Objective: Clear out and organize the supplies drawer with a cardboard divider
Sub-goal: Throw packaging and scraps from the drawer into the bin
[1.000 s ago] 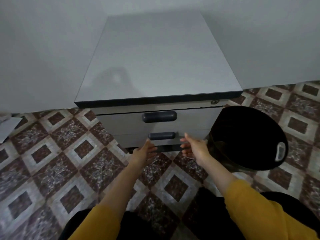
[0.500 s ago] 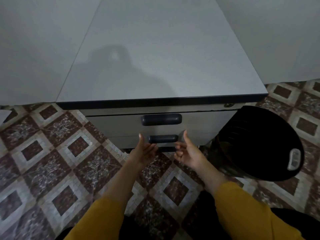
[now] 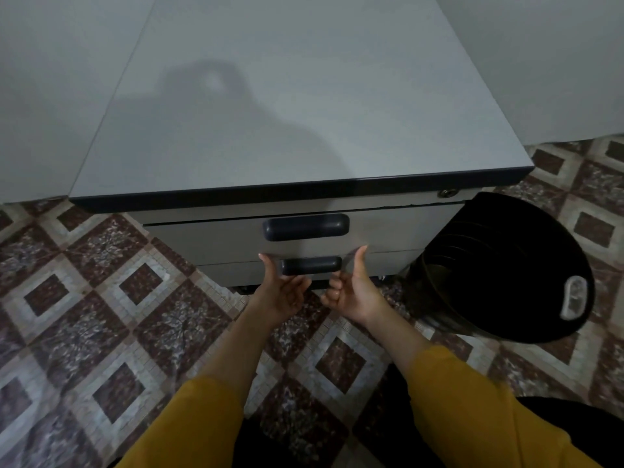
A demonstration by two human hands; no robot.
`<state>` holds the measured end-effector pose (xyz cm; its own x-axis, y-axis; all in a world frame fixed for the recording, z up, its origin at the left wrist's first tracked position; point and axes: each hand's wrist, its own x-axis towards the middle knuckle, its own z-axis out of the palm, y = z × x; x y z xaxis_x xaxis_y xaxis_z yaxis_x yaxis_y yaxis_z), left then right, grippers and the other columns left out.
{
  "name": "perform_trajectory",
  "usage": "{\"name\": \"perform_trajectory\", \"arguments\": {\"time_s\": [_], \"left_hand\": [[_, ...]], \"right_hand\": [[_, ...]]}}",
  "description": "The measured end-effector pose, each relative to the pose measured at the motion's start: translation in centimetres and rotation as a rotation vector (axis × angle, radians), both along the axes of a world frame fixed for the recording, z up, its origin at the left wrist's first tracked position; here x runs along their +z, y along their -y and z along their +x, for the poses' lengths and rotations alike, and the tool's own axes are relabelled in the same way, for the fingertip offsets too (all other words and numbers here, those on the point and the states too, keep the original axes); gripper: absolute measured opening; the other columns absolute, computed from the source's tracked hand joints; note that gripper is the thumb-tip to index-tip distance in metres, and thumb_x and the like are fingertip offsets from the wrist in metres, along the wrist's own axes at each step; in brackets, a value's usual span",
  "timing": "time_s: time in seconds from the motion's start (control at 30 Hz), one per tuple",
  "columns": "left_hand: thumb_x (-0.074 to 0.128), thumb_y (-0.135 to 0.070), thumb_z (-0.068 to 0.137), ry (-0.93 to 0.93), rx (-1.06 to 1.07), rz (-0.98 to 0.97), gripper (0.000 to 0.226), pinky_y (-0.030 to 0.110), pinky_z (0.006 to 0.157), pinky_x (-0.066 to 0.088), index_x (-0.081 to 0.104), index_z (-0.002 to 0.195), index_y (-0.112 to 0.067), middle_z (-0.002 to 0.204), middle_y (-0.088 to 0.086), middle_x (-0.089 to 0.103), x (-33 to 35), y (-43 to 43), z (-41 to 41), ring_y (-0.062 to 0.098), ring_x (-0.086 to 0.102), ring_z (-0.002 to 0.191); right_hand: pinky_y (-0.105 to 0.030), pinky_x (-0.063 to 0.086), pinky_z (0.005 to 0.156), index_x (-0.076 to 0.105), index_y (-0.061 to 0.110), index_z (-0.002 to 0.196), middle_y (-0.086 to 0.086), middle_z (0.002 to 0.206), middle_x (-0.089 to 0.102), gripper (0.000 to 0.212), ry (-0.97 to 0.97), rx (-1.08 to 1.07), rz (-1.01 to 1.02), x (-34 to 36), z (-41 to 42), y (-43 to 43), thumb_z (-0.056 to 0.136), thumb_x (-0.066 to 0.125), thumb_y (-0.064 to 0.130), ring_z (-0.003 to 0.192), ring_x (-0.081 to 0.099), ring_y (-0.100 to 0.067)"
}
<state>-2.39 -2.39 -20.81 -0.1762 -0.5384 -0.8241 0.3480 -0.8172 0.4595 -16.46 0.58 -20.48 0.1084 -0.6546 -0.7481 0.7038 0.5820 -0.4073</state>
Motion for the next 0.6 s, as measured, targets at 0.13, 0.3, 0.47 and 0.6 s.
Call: {"name": "perform_trajectory", "arguments": {"time_s": [0.13, 0.3, 0.47, 0.6], "left_hand": [[0.027, -0.086, 0.071, 0.065, 0.017, 0.083, 0.091, 0.029, 0.064, 0.043, 0.058, 0.097, -0.004, 0.086, 0.007, 0.062, -0.3, 0.2, -0.9, 0.019, 0.058, 0.082], [0.032, -0.090, 0.063, 0.111, -0.039, 0.086, 0.101, 0.034, 0.069, 0.051, 0.058, 0.113, -0.005, 0.089, 0.013, 0.063, -0.3, -0.6, -0.9, 0.024, 0.062, 0.083], [0.053, -0.088, 0.050, 0.092, -0.070, 0.052, 0.116, 0.045, 0.090, 0.050, 0.046, 0.125, 0.000, 0.121, 0.024, 0.057, 1.8, -2.2, -0.5, 0.036, 0.059, 0.105], [0.060, -0.070, 0.069, 0.566, -0.296, -0.116, 0.076, 0.041, 0.080, 0.056, 0.059, 0.099, 0.000, 0.098, 0.019, 0.066, 2.4, -3.6, 0.9, 0.030, 0.066, 0.088]], "right_hand": [[-0.026, 0.040, 0.053, 0.052, 0.015, 0.075, 0.004, 0.040, 0.030, 0.079, -0.002, 0.046, 0.049, 0.3, 0.4, -0.1, 0.070, 0.018, 0.086, 0.040, 0.032, -0.012], [-0.025, 0.044, 0.053, 0.054, 0.009, 0.071, 0.001, 0.033, 0.035, 0.087, -0.080, 0.142, 0.084, 1.5, 0.3, -0.9, 0.071, 0.015, 0.087, 0.033, 0.042, -0.014], [-0.039, 0.051, 0.071, 0.065, 0.008, 0.096, -0.012, 0.074, 0.066, 0.089, -0.209, 0.320, 0.101, 1.8, 0.0, -2.2, 0.073, 0.022, 0.084, 0.081, 0.065, -0.026], [-0.026, 0.050, 0.049, 0.054, 0.011, 0.104, -0.006, 0.067, 0.062, 0.068, -0.608, 0.497, 0.100, 3.0, -0.5, -2.8, 0.085, 0.032, 0.072, 0.055, 0.058, -0.018]]}}
